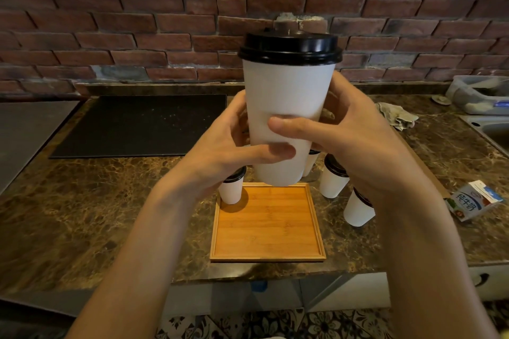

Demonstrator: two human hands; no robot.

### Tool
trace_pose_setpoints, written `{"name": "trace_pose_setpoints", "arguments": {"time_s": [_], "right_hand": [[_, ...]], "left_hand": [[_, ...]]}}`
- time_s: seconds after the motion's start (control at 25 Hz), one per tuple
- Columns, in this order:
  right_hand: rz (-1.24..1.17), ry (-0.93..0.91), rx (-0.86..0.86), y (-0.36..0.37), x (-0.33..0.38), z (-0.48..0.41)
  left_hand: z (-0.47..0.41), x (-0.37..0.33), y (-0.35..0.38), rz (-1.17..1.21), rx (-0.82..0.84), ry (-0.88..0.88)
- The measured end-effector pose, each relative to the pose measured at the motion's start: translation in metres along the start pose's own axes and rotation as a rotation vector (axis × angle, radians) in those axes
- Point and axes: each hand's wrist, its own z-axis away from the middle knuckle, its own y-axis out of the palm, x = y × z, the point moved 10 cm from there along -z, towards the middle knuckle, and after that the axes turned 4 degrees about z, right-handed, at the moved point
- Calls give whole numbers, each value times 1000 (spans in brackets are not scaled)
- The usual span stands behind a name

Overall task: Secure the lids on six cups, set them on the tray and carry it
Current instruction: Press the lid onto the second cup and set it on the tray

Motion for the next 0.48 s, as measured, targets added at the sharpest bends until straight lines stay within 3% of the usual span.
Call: {"name": "trace_pose_setpoints", "arguments": {"time_s": [0.28,0.48], "right_hand": [[-191,29,133,2,0,2],[-172,48,119,1,1,1]], "left_hand": [[1,-5,10,63,83,-19],[-1,-10,12,45,52,16]]}}
